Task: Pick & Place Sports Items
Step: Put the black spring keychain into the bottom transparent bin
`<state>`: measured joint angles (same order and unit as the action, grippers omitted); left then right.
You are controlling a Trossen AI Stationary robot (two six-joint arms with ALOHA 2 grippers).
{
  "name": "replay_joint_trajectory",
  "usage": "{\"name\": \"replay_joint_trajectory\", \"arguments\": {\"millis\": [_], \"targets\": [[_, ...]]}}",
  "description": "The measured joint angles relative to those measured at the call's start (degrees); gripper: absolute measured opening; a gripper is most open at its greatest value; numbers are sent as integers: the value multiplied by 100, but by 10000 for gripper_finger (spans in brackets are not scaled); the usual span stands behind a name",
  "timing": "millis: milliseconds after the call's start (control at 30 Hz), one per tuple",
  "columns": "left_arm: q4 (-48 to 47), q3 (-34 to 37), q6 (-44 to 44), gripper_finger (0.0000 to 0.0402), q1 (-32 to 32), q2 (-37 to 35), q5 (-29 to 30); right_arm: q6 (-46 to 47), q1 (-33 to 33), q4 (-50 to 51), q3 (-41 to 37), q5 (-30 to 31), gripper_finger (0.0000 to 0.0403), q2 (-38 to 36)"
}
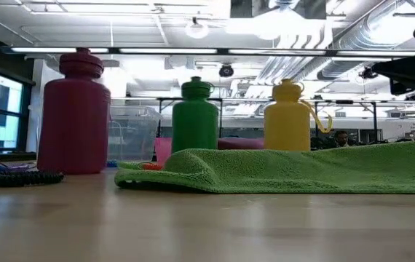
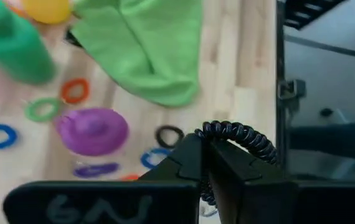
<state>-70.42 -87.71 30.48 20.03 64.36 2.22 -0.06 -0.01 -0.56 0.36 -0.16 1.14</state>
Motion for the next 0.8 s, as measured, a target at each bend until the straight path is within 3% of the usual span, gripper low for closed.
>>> {"name": "replay_joint_trajectory", "arguments": {"millis": [433,800], "targets": [[59,1597,1842,1,2085,-733,291,0,0,-2,-2,-2,0,-1],[59,2656,2903,1,2697,-718,393,0,0,0,0,0,0,0]]}}
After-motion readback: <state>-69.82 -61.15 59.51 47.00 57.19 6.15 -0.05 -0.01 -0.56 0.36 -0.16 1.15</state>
